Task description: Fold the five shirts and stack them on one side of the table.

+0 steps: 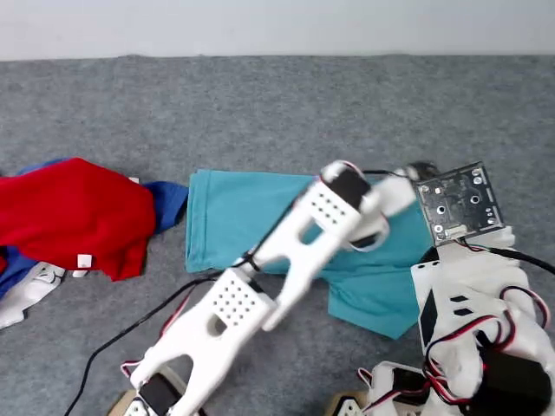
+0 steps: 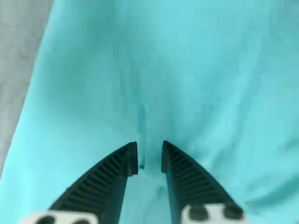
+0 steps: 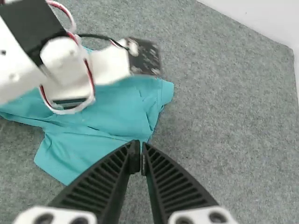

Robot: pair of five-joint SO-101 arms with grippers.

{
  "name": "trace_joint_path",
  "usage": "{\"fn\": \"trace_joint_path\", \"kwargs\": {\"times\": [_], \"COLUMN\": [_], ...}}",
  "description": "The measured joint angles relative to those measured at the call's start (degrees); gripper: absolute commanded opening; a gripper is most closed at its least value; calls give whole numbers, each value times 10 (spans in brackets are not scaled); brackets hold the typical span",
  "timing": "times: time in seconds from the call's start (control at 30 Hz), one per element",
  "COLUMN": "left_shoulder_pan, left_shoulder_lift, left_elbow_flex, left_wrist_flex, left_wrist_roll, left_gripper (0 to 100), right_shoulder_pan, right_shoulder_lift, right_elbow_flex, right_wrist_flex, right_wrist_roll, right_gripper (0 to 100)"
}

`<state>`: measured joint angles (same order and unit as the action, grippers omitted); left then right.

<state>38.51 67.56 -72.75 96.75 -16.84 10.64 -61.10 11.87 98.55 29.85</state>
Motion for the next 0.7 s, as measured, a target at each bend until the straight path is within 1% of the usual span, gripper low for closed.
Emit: {"fn": "trace_joint_path", "kwargs": {"times": [0.1, 0.3, 0.43, 0.7], "left_shoulder_pan": [-18, -17, 13, 90], "left_shoulder_lift": [23, 25, 21, -47], "left_elbow_flex": [0, -47, -84, -79], "left_wrist_flex": [-7, -4, 18, 22], "left_wrist_roll": [3, 0, 0, 0], "left_gripper": [94, 94, 94, 99], "right_shoulder_pan": [0, 0, 0, 0], "right_shoulder_lift": [0, 0, 0, 0], "right_elbow_flex": [0, 0, 0, 0], "right_wrist_flex": [0, 0, 0, 0], "right_wrist_roll": [0, 0, 0, 0], "right_gripper": [22, 22, 22, 22]}}
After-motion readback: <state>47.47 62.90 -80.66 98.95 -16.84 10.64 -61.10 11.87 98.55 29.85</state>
